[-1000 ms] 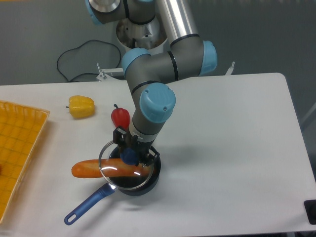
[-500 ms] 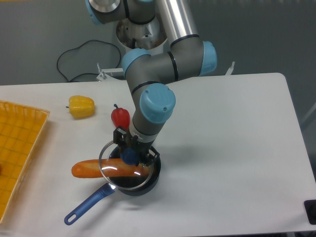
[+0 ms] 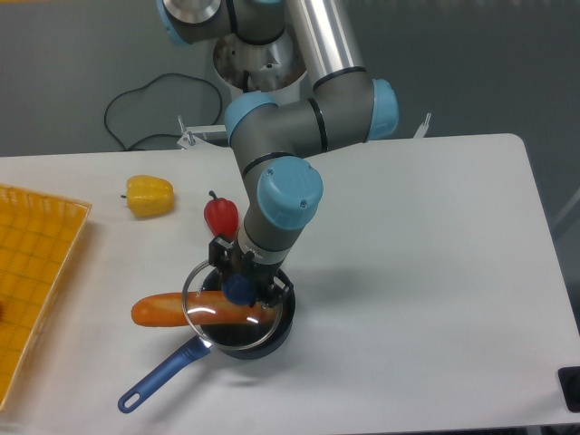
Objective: Close the pot lid
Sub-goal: 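Press and adjust the lid to seat it on the saucepan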
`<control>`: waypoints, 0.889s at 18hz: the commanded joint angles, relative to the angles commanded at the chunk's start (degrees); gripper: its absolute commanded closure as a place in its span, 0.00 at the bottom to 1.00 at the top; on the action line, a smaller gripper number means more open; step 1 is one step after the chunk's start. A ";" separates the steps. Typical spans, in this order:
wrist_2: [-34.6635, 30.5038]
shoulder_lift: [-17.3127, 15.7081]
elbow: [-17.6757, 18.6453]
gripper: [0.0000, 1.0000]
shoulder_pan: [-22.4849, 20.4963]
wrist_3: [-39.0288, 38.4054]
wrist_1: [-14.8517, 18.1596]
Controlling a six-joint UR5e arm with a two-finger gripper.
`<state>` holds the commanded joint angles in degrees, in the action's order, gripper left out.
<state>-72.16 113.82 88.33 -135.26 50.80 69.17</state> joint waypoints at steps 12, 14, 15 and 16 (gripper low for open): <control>0.00 0.09 0.00 0.42 0.00 0.00 0.00; -0.09 0.09 0.09 0.39 0.00 0.09 0.00; -0.09 0.17 0.17 0.39 0.00 0.35 0.00; -0.09 0.18 0.26 0.39 0.00 0.44 -0.09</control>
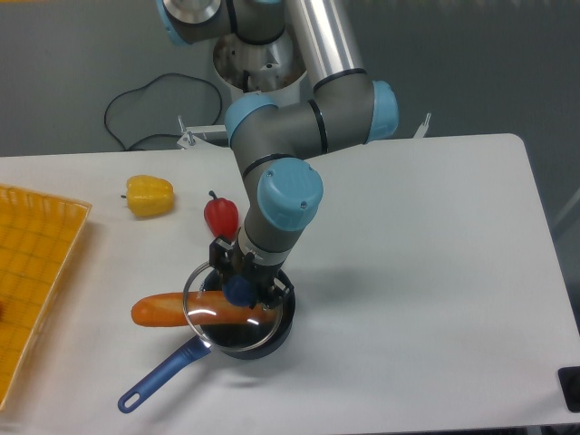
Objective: Close the pot lid
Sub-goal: 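Press and adjust the lid to seat it on the saucepan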
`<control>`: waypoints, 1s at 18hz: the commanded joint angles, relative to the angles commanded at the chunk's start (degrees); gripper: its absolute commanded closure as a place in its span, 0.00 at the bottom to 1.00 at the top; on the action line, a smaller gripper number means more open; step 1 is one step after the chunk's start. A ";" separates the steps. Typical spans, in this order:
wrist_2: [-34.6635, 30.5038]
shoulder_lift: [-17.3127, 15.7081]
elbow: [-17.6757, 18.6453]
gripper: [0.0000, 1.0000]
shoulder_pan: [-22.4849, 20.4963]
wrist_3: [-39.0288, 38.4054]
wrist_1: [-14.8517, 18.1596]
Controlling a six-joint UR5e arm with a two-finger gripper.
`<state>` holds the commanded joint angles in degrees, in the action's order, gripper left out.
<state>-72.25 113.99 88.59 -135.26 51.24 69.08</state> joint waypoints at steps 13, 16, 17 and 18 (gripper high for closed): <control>-0.09 0.35 0.00 0.37 0.00 1.06 -0.18; -0.09 0.44 0.00 0.36 0.00 1.06 -0.18; -0.09 0.44 0.00 0.36 0.00 1.06 -0.18; -0.09 0.44 0.00 0.36 0.00 1.14 -0.26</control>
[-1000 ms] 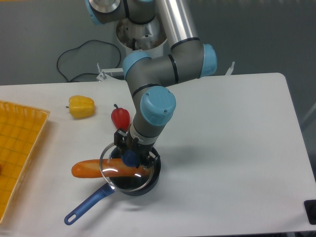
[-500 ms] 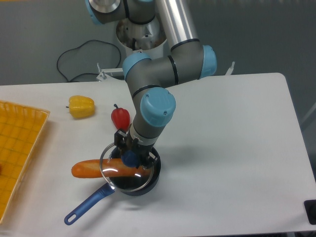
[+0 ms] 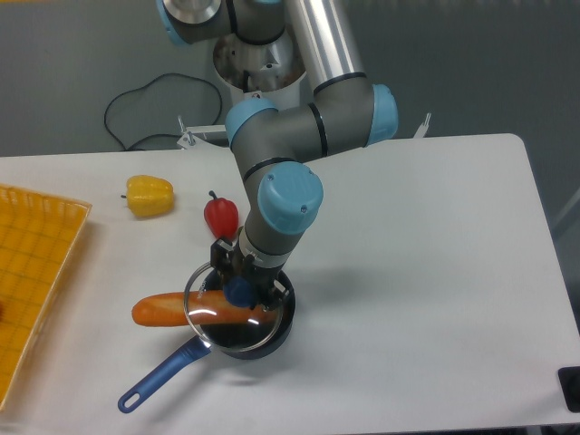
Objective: Close the pot lid
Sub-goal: 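Press and adjust the lid to seat it on the saucepan, then open the gripper and release the lid knob, lifting away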
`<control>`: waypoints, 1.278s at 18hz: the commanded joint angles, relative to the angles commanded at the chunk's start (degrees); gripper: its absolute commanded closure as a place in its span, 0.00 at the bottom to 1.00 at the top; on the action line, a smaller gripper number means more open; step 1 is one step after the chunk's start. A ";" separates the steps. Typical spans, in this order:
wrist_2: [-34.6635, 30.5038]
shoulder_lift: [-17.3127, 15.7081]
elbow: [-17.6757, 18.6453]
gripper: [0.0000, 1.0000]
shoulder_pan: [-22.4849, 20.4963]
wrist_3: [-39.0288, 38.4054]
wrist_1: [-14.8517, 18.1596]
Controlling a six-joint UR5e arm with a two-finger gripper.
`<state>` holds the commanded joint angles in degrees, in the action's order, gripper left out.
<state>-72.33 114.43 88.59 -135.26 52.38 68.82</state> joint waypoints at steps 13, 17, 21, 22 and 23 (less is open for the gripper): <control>0.00 0.35 0.00 0.32 0.00 0.26 0.00; 0.00 0.26 -0.09 0.32 0.00 0.26 0.00; 0.00 -0.09 -0.18 0.20 0.00 0.35 0.00; 0.00 -0.09 -0.26 0.12 0.00 0.44 0.00; 0.00 -0.09 -0.35 0.09 -0.09 0.79 0.00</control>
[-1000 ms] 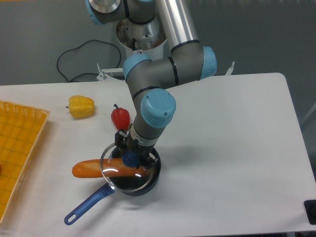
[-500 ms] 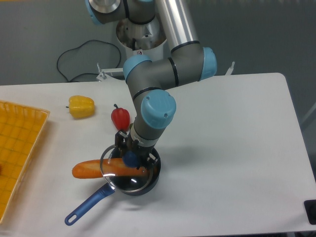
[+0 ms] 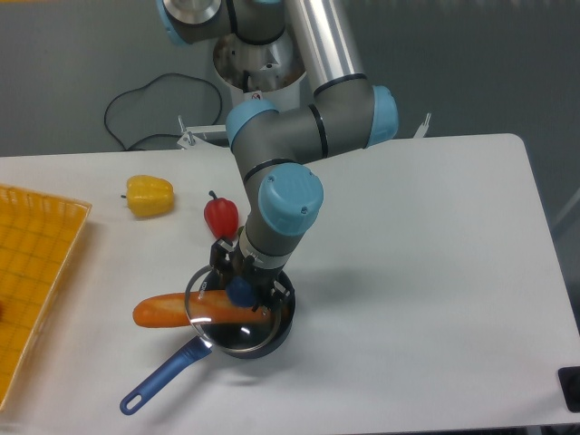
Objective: Close the pot lid
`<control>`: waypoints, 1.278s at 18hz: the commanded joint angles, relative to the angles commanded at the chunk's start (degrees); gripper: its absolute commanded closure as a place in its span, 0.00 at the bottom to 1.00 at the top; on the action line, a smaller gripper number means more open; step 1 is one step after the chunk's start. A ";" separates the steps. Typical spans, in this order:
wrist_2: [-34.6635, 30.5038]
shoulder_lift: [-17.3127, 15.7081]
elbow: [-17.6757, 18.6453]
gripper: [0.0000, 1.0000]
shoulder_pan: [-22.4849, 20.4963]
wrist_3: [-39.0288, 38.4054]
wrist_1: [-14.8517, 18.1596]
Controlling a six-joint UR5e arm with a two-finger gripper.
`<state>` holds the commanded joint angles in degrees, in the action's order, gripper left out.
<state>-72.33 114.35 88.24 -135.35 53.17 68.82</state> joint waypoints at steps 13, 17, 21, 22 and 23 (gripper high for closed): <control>-8.59 -3.42 -0.18 0.00 -0.44 8.42 0.96; -10.10 -5.62 0.26 0.00 -1.40 12.21 1.32; -15.45 -8.08 0.26 0.00 -3.16 21.06 5.87; -16.25 -8.52 0.26 0.00 -4.03 25.01 7.37; -16.35 -9.31 0.35 0.00 -5.52 28.97 8.51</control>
<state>-88.68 105.04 88.59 -140.87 82.14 77.33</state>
